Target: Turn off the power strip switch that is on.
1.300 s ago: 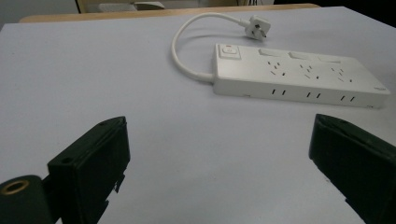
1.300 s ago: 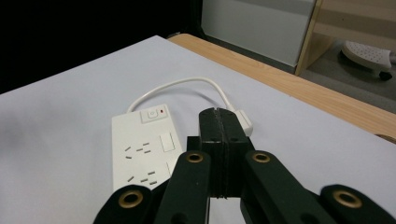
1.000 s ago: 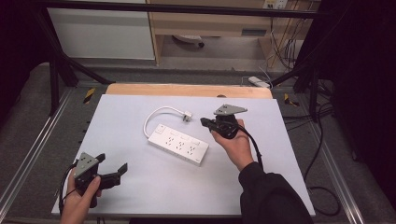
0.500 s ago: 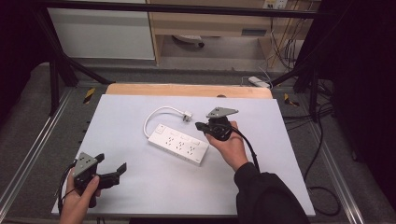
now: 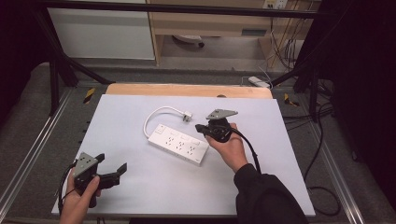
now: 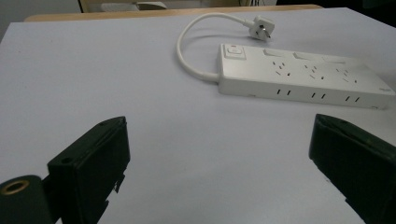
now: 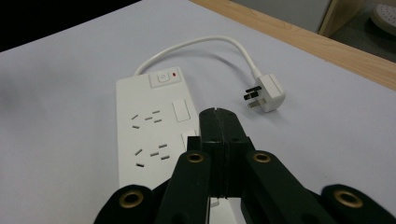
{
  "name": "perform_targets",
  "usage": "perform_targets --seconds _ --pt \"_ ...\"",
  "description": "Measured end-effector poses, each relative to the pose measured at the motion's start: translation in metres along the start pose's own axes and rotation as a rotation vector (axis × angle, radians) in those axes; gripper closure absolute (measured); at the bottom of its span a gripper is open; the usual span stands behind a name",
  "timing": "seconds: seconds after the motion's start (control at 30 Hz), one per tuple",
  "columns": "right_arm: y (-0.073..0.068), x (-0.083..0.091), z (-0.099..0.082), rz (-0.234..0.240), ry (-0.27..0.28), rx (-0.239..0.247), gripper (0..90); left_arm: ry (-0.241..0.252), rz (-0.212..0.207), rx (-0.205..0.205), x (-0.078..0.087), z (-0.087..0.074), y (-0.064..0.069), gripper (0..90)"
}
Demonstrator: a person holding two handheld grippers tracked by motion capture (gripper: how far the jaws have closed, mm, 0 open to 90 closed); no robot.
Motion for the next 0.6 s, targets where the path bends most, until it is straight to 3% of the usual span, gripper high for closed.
perform_targets --seconds 0.6 --pt "0.003 -0.006 -0.019 -0.001 -0.031 -0.016 90.0 -0.003 -0.002 -0.002 0.0 0.0 0.001 5.1"
Point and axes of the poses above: each handheld gripper's, and its own axes: x roughly backward along the jaws, z roughly out of its top, y roughly to its right, the point moved 4 cm from there along -x, roughly forward along the jaws, and after that the axes turned 2 degrees about -x, right-handed, at the moved point
